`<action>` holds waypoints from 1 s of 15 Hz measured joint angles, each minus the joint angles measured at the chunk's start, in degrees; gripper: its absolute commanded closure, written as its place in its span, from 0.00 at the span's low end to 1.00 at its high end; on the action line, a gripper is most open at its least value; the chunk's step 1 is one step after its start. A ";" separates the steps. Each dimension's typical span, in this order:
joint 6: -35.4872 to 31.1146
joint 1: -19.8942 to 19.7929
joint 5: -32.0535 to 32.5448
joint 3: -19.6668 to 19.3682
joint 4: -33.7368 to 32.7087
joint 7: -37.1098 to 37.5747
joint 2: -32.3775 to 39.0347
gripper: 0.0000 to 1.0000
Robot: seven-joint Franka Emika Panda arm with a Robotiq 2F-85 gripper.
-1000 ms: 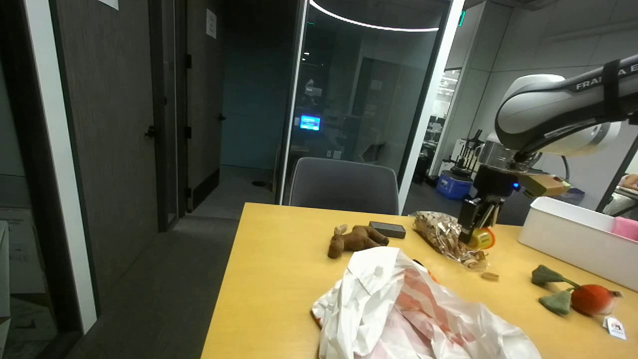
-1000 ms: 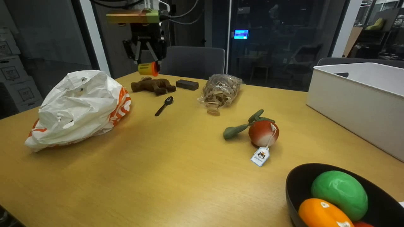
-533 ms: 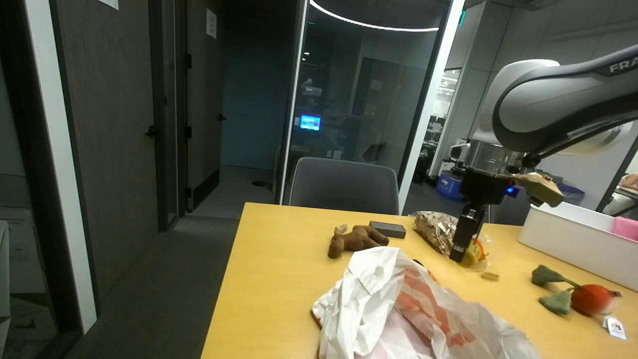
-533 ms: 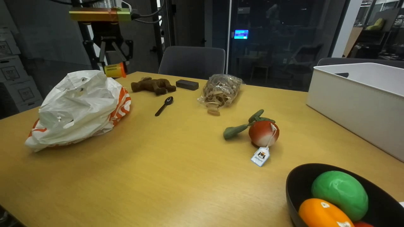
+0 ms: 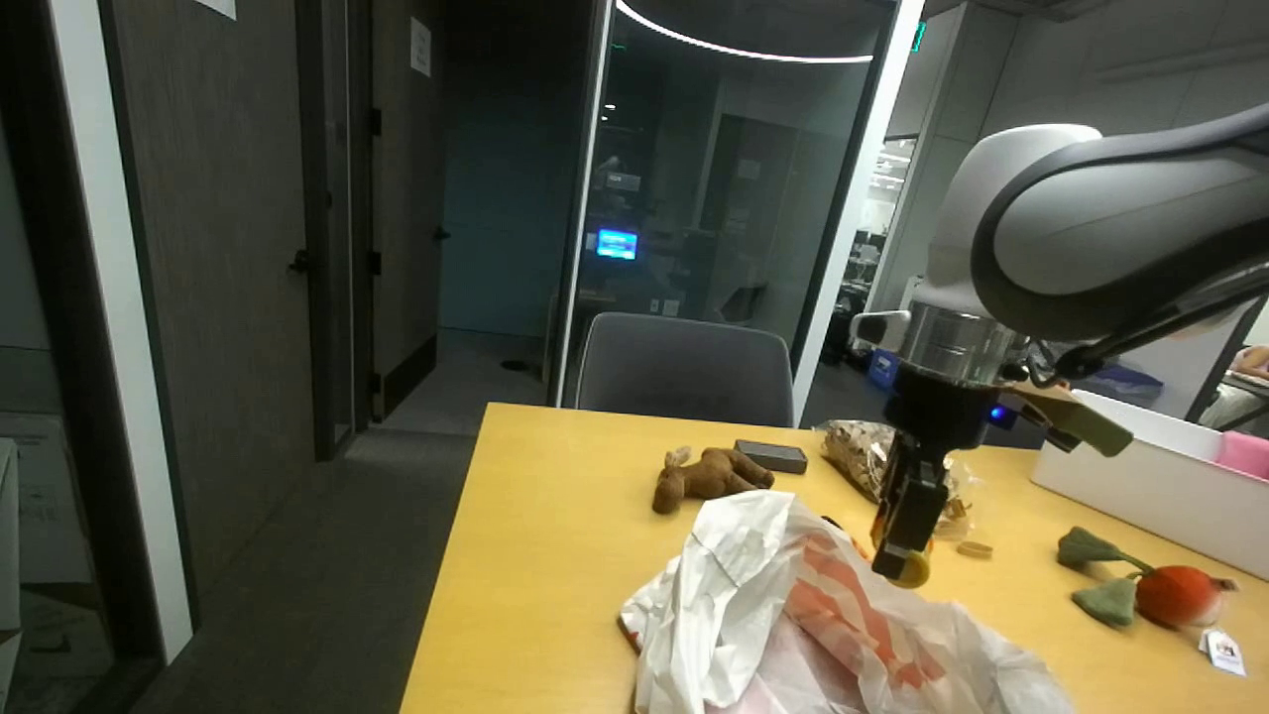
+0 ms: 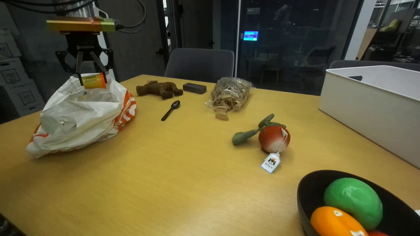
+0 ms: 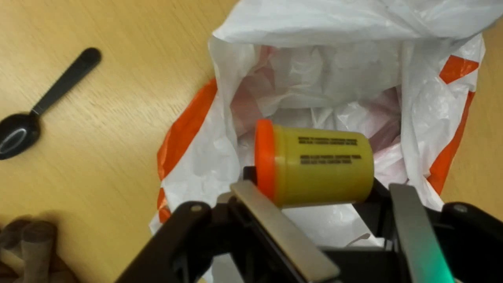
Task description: Pick the yellow container with an orange lid from the table and put it in the plastic, pick the brown toy from the table and put it in the plastic
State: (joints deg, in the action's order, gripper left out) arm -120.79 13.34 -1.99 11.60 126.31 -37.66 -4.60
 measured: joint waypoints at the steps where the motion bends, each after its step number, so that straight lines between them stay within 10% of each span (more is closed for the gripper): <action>1: -1.44 0.47 -1.13 0.20 0.77 -0.15 0.06 0.64; 2: -2.54 0.90 -1.94 0.41 1.42 -0.16 0.13 0.64; 3: -2.84 1.26 -2.45 0.58 1.85 -0.16 0.23 0.14; 15: -11.08 -0.45 -5.54 -1.06 -1.72 4.69 0.72 0.00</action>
State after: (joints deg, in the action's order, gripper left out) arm -131.87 12.89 -7.54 10.54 124.60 -32.97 -3.88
